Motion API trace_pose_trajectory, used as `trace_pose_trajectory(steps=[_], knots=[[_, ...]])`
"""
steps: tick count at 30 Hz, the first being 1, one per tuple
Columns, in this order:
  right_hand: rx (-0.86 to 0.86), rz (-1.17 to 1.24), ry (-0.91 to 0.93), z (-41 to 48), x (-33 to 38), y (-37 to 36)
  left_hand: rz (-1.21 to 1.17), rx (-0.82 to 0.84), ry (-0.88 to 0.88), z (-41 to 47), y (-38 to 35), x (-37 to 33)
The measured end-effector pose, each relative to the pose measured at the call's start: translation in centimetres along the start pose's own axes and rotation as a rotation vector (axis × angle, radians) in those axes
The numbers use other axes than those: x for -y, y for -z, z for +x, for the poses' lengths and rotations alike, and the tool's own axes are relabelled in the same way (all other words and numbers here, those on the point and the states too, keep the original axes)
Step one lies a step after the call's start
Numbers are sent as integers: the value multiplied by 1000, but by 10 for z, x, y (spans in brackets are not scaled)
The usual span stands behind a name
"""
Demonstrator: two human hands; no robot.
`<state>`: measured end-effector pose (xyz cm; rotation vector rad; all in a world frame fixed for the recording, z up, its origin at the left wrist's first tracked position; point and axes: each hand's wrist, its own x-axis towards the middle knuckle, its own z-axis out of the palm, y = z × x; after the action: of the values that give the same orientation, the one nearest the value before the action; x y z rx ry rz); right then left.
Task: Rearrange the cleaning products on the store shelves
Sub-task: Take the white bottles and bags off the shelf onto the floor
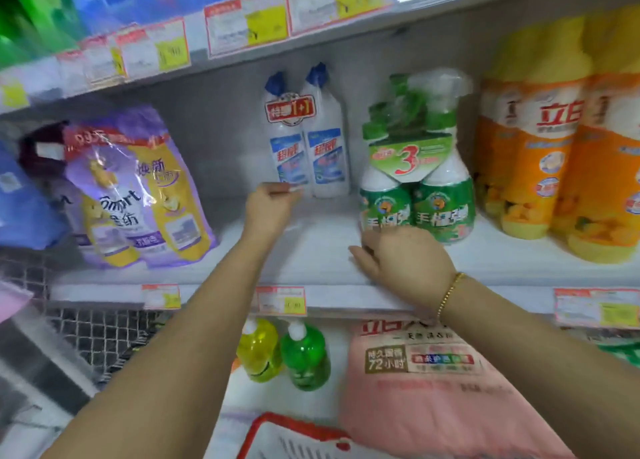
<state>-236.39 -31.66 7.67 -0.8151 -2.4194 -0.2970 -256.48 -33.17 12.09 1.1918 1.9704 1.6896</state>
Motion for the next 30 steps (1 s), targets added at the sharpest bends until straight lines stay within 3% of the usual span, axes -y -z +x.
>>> trace_pose_trajectory(steps=[3, 8, 12, 16, 20, 26, 30], knots=[[0, -85, 2, 6, -1, -6, 43, -36, 60, 48, 2, 11], [-49, -19, -100, 4, -1, -16, 152, -34, 135, 110, -10, 14], [-74, -12, -130, 4, 0, -21, 17, 75, 24, 134, -22, 21], [-134, -17, -119, 1, -2, -23, -176, 169, 39, 158, -23, 36], [-156, -38, -113, -1, -2, -23, -152, 311, 49, 153, -7, 39], [-181, -48, -98, -2, -1, -19, -34, 24, 31, 111, 3, 29], [-201, -8, -81, -4, 0, -15, 2, -130, -187, 56, 18, 36]])
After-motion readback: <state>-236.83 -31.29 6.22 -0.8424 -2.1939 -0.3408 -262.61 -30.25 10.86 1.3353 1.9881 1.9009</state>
